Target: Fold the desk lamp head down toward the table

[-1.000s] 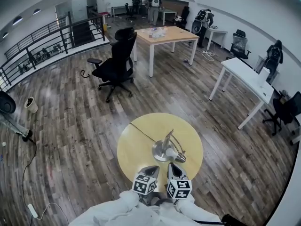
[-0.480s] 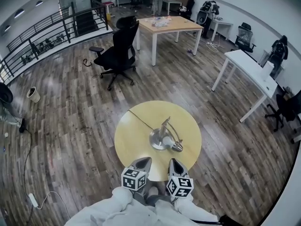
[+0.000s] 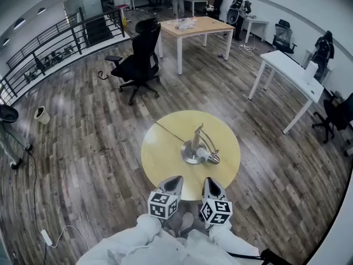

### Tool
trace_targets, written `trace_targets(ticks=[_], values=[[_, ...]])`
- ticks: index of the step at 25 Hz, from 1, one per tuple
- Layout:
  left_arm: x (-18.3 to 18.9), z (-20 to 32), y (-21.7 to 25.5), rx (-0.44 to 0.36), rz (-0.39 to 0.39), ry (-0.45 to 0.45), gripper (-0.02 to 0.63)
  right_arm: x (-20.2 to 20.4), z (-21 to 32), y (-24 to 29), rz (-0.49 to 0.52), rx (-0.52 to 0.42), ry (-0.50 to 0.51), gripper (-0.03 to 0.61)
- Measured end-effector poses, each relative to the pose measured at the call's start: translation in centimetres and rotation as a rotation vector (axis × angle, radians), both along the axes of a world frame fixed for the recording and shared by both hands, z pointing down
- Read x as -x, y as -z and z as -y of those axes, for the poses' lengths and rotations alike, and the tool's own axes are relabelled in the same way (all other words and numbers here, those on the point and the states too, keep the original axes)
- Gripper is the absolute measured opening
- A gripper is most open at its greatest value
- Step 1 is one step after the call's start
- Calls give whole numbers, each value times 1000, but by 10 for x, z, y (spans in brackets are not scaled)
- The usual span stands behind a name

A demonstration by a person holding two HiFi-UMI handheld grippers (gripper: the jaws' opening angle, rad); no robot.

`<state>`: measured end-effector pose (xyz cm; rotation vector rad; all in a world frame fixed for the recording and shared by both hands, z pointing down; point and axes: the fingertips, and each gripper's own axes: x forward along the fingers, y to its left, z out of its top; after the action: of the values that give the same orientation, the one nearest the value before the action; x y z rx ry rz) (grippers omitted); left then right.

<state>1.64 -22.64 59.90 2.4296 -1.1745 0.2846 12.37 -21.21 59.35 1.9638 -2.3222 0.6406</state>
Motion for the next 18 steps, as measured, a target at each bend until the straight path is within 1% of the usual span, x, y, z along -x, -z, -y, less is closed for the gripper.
trace_targets(ticks=[7,11,15,18], values=[[26,-44,6,-5,-18,8,-1,20,-52,2,-9,2,-51,20],[36,-67,15,-41,-14,17,-1,31,-76,6,0,-3,-82,20],[40,-80,27,-87,-17,44,0,46,-86,25,-30,-55,-69,20],[41,-90,34,-84,-21,56,-1,53,-94,32,-55,-65,-53,20]])
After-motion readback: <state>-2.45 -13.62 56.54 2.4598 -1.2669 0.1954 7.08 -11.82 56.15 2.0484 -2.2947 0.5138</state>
